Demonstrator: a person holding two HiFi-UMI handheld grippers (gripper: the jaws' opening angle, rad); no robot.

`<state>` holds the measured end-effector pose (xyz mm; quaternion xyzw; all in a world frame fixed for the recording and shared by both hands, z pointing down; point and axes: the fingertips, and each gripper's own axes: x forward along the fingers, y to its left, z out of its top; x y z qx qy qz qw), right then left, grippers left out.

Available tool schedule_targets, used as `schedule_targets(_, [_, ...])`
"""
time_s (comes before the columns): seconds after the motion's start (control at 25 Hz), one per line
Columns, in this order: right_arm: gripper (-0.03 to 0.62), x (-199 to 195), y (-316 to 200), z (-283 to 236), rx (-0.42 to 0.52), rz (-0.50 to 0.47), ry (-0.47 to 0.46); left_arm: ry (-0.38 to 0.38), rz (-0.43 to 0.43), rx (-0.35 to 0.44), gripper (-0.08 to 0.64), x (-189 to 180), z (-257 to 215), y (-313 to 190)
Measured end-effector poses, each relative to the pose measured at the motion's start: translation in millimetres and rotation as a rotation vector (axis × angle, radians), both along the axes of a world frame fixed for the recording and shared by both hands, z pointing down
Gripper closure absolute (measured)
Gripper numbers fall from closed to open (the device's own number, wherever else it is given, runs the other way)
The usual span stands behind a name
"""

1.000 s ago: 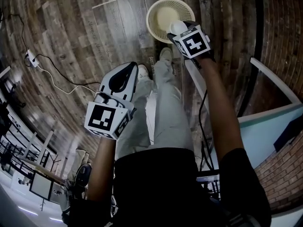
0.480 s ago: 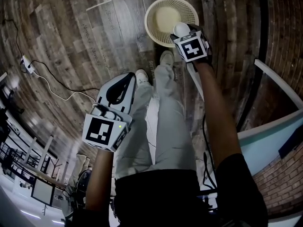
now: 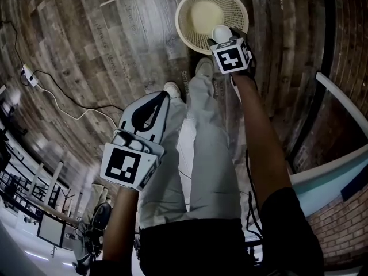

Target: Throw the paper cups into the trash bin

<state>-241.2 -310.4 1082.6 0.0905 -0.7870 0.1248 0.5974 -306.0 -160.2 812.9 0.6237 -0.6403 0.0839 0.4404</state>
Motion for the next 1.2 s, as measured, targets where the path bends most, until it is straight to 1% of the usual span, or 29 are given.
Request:
schedule_targets(0.2, [0.244, 5, 4, 18, -0.002, 0.004, 0.005, 0.01, -0.002, -0.031, 0.551, 6, 13, 7])
schedule_targets(0.4, [0.244, 6, 0, 32, 0.001, 0.018, 0.016, 0.021, -0.01, -0.028, 0.551, 10, 20, 4])
schedule_targets(0.64, [0.242, 7, 0, 37, 0.003, 0.049, 0.005, 0.029, -0.001, -0.052, 0.552, 14, 24, 4])
schedule_targets(0.8, [0.242, 13, 0, 42, -0.017, 0.064, 0.025, 0.028, -0.005, -0.056, 0.551, 12, 27, 4])
schedule_targets(1.0, [0.242, 17, 0, 38, -0.009, 0.05, 0.045, 0.032, -0.002, -0.043, 0.551, 10, 25, 5])
schedule_targets(1.12, [0.244, 15, 2, 25, -0.018, 0.036, 0.044, 0.026, -0.001, -0.033, 0.551, 8, 17, 5])
schedule_targets(1.2, [0.244, 13, 5, 13, -0.031, 0.031, 0.039, 0.026, 0.0, -0.013, 0.552, 7, 8, 5])
